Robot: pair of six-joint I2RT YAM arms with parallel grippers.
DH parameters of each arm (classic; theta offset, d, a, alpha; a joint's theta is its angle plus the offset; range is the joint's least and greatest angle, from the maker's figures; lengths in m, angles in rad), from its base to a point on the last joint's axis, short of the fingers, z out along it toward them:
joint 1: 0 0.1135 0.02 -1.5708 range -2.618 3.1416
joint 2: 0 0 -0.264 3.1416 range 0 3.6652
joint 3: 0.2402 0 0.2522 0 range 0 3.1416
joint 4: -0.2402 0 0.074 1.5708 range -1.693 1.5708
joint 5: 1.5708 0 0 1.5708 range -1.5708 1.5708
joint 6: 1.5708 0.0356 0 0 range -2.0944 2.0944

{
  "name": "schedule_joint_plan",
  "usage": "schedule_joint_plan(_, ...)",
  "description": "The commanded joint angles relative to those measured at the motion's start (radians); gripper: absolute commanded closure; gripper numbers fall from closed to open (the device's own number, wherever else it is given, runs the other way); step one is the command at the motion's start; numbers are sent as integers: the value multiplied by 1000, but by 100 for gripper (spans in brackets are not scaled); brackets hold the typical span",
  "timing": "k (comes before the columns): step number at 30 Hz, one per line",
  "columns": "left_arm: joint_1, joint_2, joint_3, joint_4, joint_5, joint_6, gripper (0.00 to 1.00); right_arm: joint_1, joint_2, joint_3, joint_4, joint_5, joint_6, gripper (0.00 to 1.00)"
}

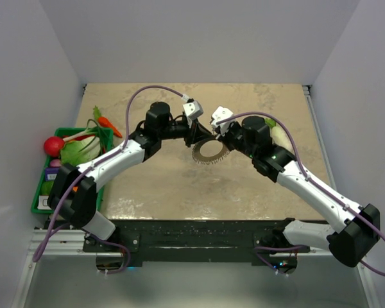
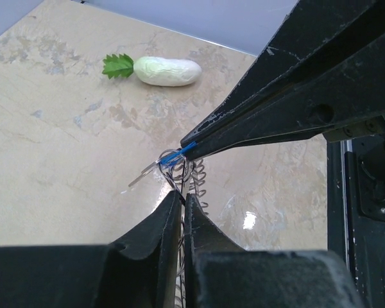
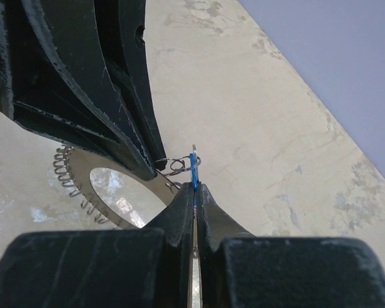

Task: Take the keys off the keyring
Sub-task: Remove the key from the keyring.

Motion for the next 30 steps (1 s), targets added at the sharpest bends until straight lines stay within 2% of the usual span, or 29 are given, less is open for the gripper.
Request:
schedule_joint_plan(1,4,-38,24,6,-54,13,100,-1,-20,7,81,80,-23,100)
schedule_joint_plan(20,13,-61,44,-24,-195,-8,100,26,3,22,17,125,-94,100)
schedule_joint_plan(30,33,-73,27,-7,-166,-18,100,23,-17,1,86,202,-89,100)
